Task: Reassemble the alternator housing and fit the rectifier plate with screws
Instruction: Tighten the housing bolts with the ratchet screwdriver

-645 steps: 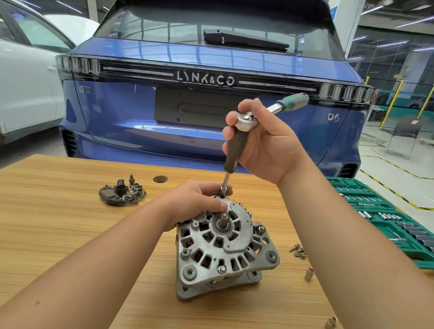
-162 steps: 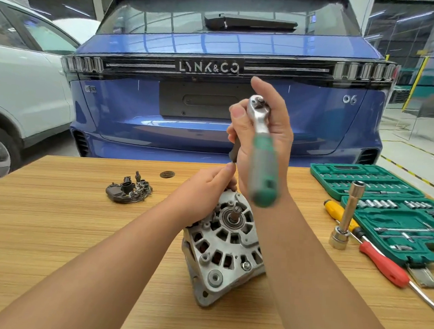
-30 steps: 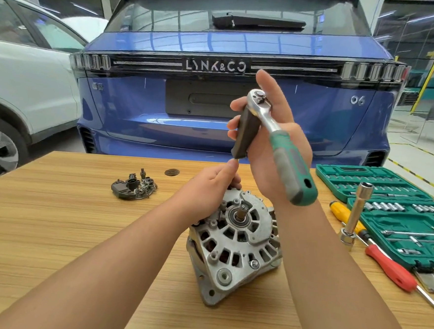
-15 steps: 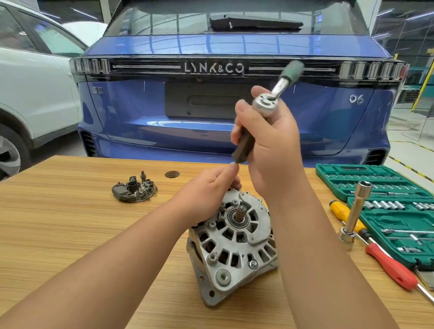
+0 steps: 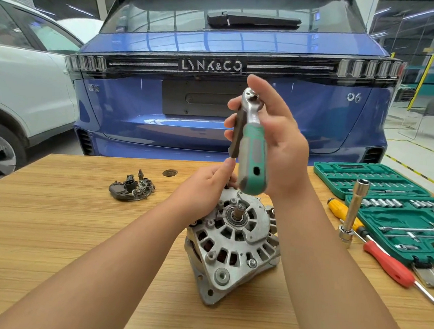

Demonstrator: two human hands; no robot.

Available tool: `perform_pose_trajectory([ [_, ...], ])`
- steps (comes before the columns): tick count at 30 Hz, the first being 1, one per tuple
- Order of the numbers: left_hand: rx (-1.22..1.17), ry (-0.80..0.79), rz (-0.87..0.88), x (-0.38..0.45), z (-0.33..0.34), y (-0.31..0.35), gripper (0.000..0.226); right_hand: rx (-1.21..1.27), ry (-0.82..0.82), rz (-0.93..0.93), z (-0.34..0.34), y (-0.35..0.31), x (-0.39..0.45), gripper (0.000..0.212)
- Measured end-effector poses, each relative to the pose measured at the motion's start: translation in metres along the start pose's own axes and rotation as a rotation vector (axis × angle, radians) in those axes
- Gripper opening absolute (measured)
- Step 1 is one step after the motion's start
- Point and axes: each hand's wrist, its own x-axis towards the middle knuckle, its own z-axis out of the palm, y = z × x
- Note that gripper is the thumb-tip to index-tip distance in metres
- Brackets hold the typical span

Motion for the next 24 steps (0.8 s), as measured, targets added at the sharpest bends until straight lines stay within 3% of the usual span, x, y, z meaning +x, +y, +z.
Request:
perform_pose_trajectory([
  [3, 0.016, -0.033, -0.021, 0.001, -0.002, 0.002, 0.034, 0.061, -0.103, 0.044, -0.009, -0.006, 0.000, 0.042],
  [7, 0.004, -0.052, -0.040, -0.003, -0.003, 0.005, 0.044, 0.052, -0.098, 0.045, -0.007, -0.002, 0.002, 0.036],
  [11, -0.018, -0.056, -0.027, -0.002, 0.000, 0.006, 0.046, 0.123, -0.004, 0.078, -0.006, -0.003, 0.003, 0.071],
  [13, 0.002, -0.049, -0.038, 0.001, 0.000, 0.006, 0.048, 0.027, 0.135, 0.067, 0.001, -0.002, 0.004, 0.074],
  [16, 0.057, -0.058, -0.031, 0.002, -0.001, 0.004, 0.055, -0.221, 0.351, -0.038, 0.016, 0.006, 0.007, 0.048],
  [19, 0.057, -0.056, -0.019, 0.000, -0.001, 0.004, 0.054, -0.232, 0.322, -0.046, 0.021, 0.006, 0.005, 0.013],
  [24, 0.060, -0.045, -0.020, 0.004, -0.001, 0.002, 0.052, 0.062, 0.162, 0.092, 0.008, -0.006, 0.004, 0.029],
])
